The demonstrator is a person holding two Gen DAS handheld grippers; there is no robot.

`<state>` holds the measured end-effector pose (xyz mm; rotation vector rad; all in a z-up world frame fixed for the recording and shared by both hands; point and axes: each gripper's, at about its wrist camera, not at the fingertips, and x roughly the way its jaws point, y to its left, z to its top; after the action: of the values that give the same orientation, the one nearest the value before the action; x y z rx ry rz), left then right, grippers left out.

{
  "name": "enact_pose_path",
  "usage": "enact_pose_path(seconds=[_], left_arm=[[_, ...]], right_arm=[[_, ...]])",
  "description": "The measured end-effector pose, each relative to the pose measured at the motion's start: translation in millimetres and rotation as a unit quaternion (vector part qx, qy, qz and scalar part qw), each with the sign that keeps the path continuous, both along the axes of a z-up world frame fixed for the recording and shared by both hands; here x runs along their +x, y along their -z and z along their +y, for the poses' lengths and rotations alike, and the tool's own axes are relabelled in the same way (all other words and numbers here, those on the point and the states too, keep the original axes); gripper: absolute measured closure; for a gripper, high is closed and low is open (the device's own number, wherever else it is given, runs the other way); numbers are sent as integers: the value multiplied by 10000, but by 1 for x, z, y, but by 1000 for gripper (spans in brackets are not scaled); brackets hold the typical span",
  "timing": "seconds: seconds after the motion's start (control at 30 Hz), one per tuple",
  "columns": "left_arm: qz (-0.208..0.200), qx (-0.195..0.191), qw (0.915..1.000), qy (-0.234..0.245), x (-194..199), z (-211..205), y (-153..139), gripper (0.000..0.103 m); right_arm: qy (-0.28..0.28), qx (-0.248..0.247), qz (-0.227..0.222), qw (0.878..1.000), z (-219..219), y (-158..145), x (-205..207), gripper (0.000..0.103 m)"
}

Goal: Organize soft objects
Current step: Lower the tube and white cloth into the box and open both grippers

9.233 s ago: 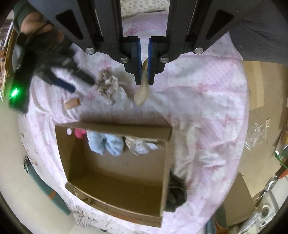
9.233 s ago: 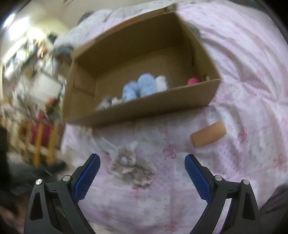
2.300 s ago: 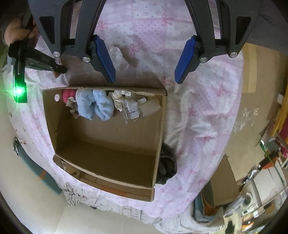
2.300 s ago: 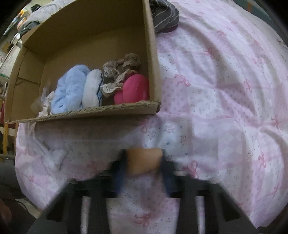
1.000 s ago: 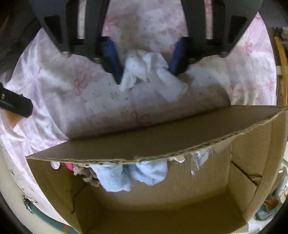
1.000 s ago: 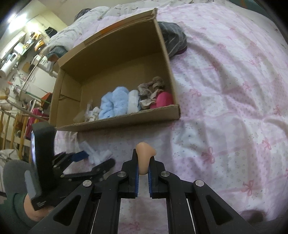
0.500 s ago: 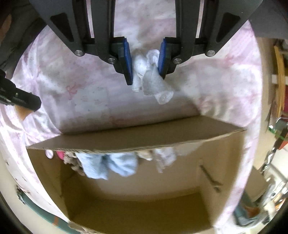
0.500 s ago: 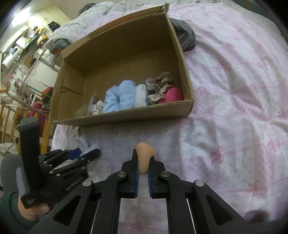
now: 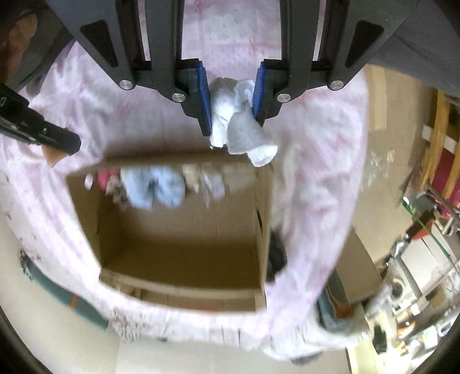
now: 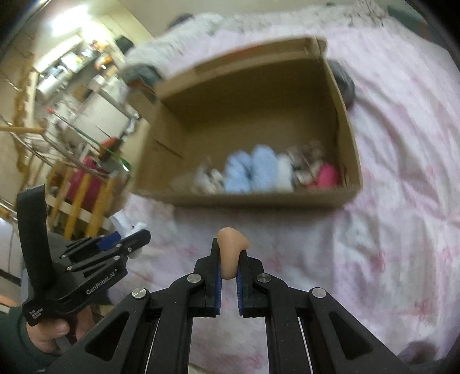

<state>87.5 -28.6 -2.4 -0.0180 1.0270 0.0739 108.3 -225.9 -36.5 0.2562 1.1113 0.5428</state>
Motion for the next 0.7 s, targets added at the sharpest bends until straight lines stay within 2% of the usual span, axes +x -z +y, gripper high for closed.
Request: enact_pose_path(seconds=[0.13, 0.3, 0.43, 0.5, 0.63, 0.7], left_arm=[[-372, 14, 9993, -53, 19, 11, -32, 79], [-616, 130, 9980, -4, 53, 13, -46, 79], [-776, 325, 9964, 104, 77, 11, -43, 79], [-789, 265, 9964, 128, 88, 10, -37, 79], [-977, 136, 9949, 204, 99, 10, -12, 79], [-1134, 477, 9924, 97, 100, 9, 0, 79]], right_arm=[[132, 250, -379, 9989, -3, -22, 5, 93], [265, 374, -717, 9964, 0, -45, 24, 93], [318, 479, -829, 9949, 5, -51, 44, 93], [311, 596, -784, 9947, 4, -46, 57, 93], [551, 504, -592, 9954, -3, -24, 72, 93], [651, 382, -495, 9959, -4, -12, 75, 93]])
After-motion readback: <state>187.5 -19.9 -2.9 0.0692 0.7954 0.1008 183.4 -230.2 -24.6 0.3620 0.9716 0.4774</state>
